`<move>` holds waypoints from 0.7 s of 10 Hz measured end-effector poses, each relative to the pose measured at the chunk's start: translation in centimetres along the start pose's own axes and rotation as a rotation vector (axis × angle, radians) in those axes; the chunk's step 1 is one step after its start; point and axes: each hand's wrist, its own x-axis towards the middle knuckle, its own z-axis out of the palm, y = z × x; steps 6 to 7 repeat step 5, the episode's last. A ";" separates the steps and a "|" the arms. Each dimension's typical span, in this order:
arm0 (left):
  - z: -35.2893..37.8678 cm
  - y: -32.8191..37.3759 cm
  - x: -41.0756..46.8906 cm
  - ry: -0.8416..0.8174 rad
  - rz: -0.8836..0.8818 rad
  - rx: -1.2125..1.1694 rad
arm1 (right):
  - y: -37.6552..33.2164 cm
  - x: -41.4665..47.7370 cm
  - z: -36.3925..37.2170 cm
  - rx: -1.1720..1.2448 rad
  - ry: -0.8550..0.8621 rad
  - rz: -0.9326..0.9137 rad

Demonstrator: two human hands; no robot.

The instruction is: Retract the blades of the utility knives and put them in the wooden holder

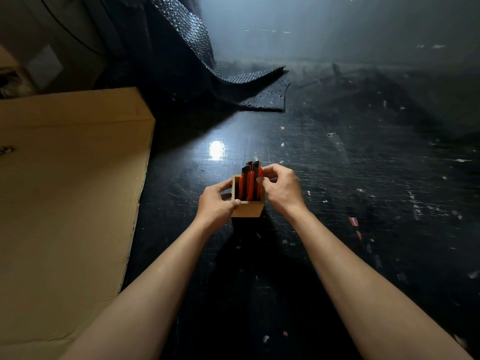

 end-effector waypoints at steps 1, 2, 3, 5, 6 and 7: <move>0.1 0.1 -0.1 0.002 -0.009 0.006 | -0.3 -0.2 -0.3 -0.025 -0.013 0.027; 0.1 0.3 -0.5 0.006 -0.007 0.010 | -0.4 -0.8 -0.8 -0.042 -0.018 0.019; 0.0 0.8 -1.6 0.005 -0.009 0.007 | -0.9 -2.0 -2.0 -0.067 -0.037 0.009; -0.4 -0.4 -8.1 0.137 0.025 0.053 | -3.7 -5.7 -7.3 -0.156 -0.071 -0.137; -0.4 -0.4 -8.1 0.137 0.025 0.053 | -3.7 -5.7 -7.3 -0.156 -0.071 -0.137; -0.4 -0.4 -8.1 0.137 0.025 0.053 | -3.7 -5.7 -7.3 -0.156 -0.071 -0.137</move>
